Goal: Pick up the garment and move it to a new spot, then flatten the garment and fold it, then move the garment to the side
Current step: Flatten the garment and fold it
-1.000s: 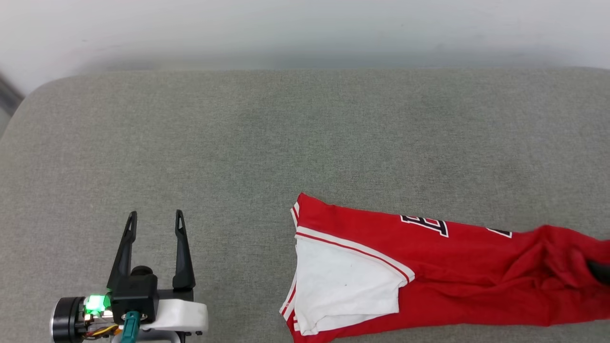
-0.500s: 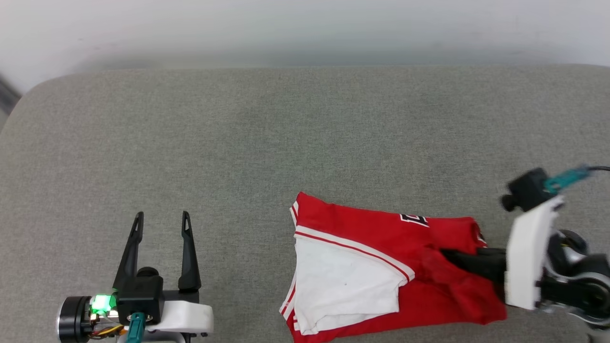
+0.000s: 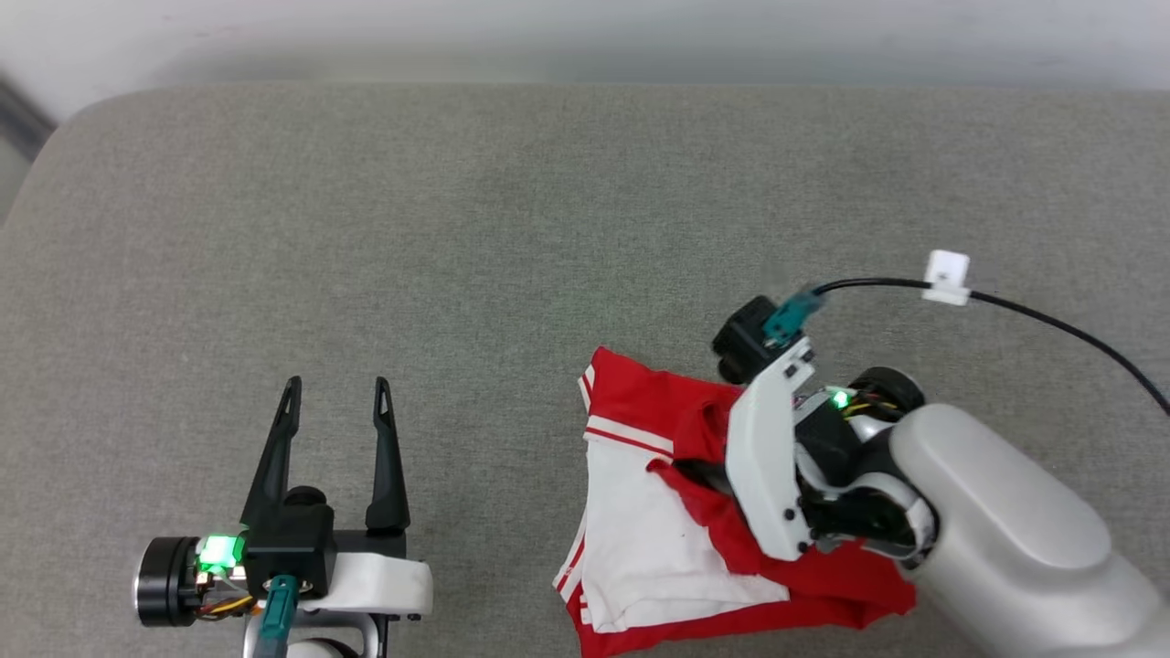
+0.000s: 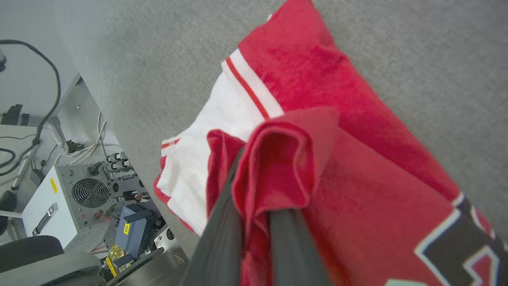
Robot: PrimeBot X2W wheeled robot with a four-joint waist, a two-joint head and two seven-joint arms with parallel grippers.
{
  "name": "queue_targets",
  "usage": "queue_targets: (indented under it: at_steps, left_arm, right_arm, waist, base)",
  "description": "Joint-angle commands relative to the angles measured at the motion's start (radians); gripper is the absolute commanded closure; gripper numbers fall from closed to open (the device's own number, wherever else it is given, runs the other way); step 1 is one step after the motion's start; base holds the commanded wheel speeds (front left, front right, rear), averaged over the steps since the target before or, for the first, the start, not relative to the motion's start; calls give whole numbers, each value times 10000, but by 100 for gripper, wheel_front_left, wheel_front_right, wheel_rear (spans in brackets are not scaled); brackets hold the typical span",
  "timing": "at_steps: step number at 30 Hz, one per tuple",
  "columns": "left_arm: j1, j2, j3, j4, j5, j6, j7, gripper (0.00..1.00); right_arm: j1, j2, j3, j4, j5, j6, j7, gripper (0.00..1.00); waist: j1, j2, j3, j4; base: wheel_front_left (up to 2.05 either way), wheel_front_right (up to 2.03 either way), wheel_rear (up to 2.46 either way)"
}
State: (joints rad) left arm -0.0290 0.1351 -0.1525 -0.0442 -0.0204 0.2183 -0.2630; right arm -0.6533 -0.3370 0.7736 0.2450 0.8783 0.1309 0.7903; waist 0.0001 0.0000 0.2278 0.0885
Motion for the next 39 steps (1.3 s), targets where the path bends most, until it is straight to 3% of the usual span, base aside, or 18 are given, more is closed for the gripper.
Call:
queue_targets:
  at_steps: [1, 11, 12, 13, 19, 21, 24, 31, 39]
  left_arm:
    - [-111, -34, -16, 21, 62, -35, -21, 0]
    - [-169, -146, 10, 139, 95, -86, -21, 0]
    - [-112, -140, 36, 168, 88, -88, -21, 0]
    - [-49, -126, 68, 186, 78, -95, -21, 0]
    - [246, -66, 210, 141, 59, -102, -21, 0]
    - [342, -57, 243, 95, 70, -115, -21, 0]
    - [487, -39, 307, 37, 60, -123, -21, 0]
    - [793, -30, 396, -95, 56, -199, -21, 0]
    - [1121, -84, 518, -216, 8, -182, -21, 0]
  right_arm:
    - [-93, 84, 113, 127, -38, -4, -48, 100]
    - [-396, 242, 1741, 1869, -460, -7, -1294, 100]
    - [-439, 177, 1770, 1800, -382, -7, -1497, 71]
    - [-509, 92, 1773, 1658, -329, -7, -1733, 0]
    - [-524, -743, 1049, 467, -156, -5, -3752, 0]
    - [-490, -1125, 431, 301, -634, -8, -4925, 0]
    - [-123, -1211, -839, 483, -1477, -2, -6804, 0]
    - [1207, -785, -3792, 1303, -3698, -4, -9837, 0]
    - [3227, 389, -6276, 423, -5703, -4, -10547, 0]
  waist:
    - [-1, 0, 69, 74]
    - [-1, 0, 147, 125]
    - [-1, 0, 84, 99]
    - [-1, 0, 5, 63]
    - [-1, 0, -497, -238]
    - [-1, 0, -622, -348]
    - [-1, 0, -801, -517]
    - [-1, 0, -1105, -863]
    - [-1, 0, -1351, -1152]
  base:
    - [0, 0, 0]
    - [0, 0, 0]
    - [0, 0, 0]
    - [0, 0, 0]
    - [0, 0, 0]
    - [0, 0, 0]
    - [0, 0, 0]
    - [0, 0, 0]
    - [0, 0, 0]
